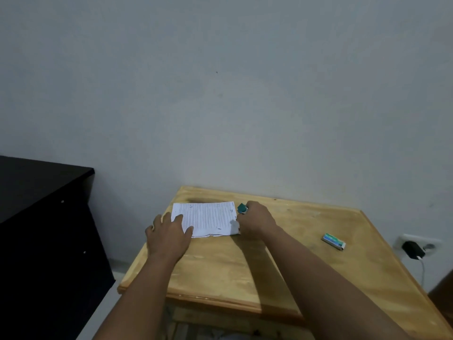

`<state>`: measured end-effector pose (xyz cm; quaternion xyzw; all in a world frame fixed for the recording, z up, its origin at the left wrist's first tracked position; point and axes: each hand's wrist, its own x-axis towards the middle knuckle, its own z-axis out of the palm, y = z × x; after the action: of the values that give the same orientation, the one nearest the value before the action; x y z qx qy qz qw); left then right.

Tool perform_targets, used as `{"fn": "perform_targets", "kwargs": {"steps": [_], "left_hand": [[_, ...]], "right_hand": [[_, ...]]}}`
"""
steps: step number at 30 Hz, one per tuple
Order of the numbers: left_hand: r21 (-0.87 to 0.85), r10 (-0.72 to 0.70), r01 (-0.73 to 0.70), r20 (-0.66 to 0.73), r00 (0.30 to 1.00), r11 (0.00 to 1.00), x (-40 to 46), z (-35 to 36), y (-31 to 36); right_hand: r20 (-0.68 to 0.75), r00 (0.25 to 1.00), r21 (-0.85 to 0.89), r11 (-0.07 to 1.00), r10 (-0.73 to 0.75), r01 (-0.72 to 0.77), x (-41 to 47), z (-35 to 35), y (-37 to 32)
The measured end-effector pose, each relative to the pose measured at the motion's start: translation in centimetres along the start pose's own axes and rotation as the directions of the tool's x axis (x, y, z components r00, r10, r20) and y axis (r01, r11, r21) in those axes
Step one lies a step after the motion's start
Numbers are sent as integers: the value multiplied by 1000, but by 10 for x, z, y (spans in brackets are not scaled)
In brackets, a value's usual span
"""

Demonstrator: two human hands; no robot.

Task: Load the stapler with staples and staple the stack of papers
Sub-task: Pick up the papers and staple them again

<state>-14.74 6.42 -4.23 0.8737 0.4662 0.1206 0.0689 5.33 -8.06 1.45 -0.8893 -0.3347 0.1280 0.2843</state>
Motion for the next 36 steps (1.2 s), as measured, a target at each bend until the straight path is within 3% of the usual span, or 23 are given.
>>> {"fn": "perform_targets", "kwargs": {"steps": [3, 8, 12, 16, 21, 24, 27, 29, 31, 33, 36], "left_hand": [[-63, 9, -10, -22, 1000, 998, -4, 11, -5], [-93, 10, -16, -65, 998, 996, -8, 12, -4], [-98, 17, -25, -76, 997, 995, -9, 13, -5], [-116, 49, -62, -114, 992, 991, -9, 14, -6], [-142, 57, -79, -153, 987, 987, -9, 13, -8], [-143, 60, -82, -151, 987, 986, -9, 11, -8], [-159, 39, -61, -138, 990, 985, -9, 11, -7], [-265, 7, -57, -185, 983, 963, -8, 10, -8], [-468, -91, -11, -195, 977, 884, -8, 5, -10], [-625, -192, 56, -153, 969, 779, -9, 2, -10], [-672, -237, 104, -109, 965, 733, -11, -1, -8]], "right_hand": [[14, 999, -10, 999, 36, -35, 5, 12, -11], [-1, 994, 260, 960, 111, -107, 11, 24, -18], [20, 988, 373, 916, 151, -148, 11, 26, -21], [107, 984, 550, 816, 141, -176, 9, 28, -29], [46, 995, 756, 648, 89, -93, 0, 34, -47], [-5, 997, 786, 617, 76, -43, -6, 40, -58], [-41, 995, 784, 621, 90, -24, -6, 43, -63], [-11, 999, 760, 649, 40, -18, -3, 47, -63], [-33, 997, 573, 816, -76, 81, 2, 54, -59], [1, 988, 273, 950, -155, 149, 1, 63, -54], [90, 981, -3, 985, -173, 174, -2, 74, -56]]}}
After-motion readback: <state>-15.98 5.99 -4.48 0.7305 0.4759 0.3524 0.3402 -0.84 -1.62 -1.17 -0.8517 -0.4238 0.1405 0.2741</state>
